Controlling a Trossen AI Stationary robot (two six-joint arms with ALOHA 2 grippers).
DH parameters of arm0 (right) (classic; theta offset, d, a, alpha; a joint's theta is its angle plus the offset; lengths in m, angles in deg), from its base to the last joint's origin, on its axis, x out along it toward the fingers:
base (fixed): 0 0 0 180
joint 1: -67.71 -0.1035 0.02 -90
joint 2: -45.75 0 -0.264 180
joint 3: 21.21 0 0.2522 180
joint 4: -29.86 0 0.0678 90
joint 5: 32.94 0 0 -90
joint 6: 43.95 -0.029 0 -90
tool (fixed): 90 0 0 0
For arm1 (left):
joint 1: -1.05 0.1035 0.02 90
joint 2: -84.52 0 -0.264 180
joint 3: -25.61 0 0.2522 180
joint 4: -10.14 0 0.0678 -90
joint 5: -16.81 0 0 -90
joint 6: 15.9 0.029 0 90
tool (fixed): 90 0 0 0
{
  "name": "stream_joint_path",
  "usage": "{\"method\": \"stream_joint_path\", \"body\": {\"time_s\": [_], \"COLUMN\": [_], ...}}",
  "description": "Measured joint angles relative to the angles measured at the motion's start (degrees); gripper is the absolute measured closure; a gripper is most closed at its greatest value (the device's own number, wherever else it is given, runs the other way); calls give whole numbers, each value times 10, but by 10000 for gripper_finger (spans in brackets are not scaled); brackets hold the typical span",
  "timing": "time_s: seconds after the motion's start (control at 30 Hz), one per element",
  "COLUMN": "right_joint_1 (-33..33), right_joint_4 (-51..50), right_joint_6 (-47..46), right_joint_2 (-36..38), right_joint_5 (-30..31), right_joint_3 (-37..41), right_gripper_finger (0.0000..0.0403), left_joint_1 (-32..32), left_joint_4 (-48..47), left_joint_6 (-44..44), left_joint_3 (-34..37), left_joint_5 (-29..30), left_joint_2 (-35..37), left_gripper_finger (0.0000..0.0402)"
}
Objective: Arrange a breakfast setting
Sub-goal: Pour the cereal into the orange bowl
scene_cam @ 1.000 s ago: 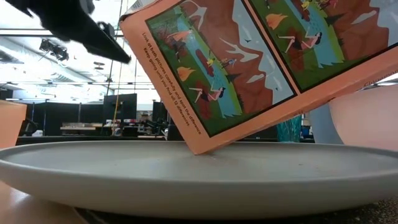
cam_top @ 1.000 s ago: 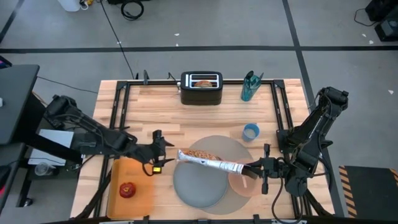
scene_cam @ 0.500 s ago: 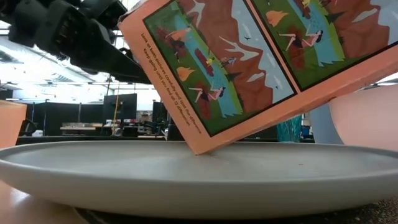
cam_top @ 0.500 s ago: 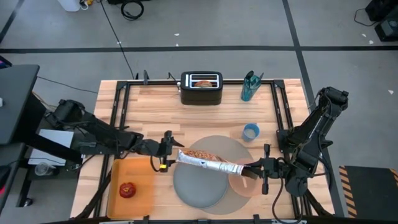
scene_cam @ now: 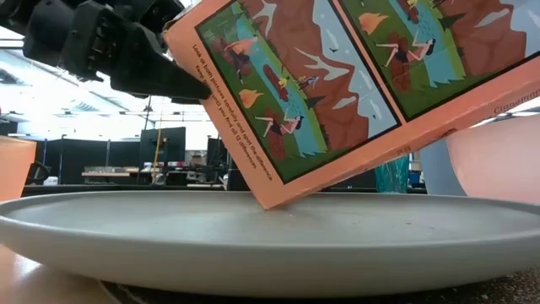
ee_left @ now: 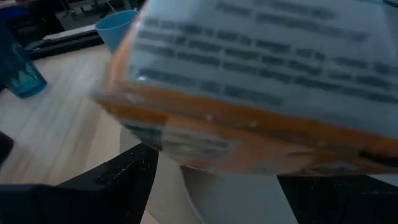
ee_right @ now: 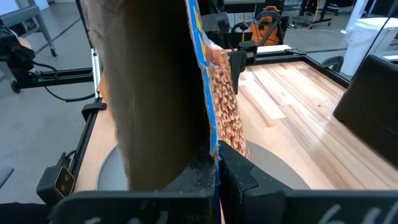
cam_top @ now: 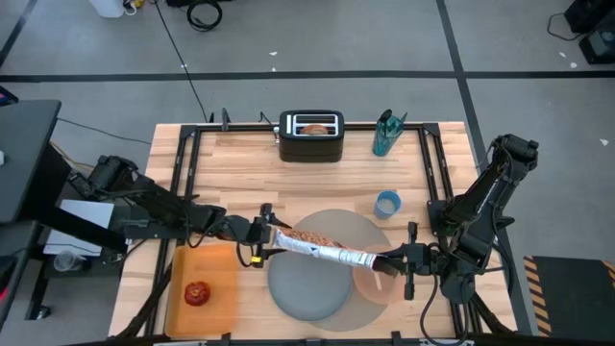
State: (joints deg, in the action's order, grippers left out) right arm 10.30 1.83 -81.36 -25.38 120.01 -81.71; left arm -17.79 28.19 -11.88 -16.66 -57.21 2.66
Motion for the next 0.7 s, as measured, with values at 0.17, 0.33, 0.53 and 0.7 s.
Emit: {"method": "stream_joint_path", "body": {"time_s": [0.17,0.33,0.53,0.7], "right_joint_1": [0,0,0,-3], "right_joint_4": [0,0,6,11], "right_joint_6": [0,-1,0,1], "right_joint_2": [0,0,0,0], "right_joint_5": [0,0,2,0], "right_joint_3": [0,0,0,0], "right_gripper_finger": [393,393,393,393], "left_joint_1": [20,13,9,9], "left_joint_4": [27,62,65,63], "left_joint_6": [-2,27,40,41], "left_joint_3": [0,0,0,0], "left_joint_5": [-64,-75,-74,-74], "left_joint_2": [0,0,0,5], "left_gripper_finger": [83,90,133,172]}}
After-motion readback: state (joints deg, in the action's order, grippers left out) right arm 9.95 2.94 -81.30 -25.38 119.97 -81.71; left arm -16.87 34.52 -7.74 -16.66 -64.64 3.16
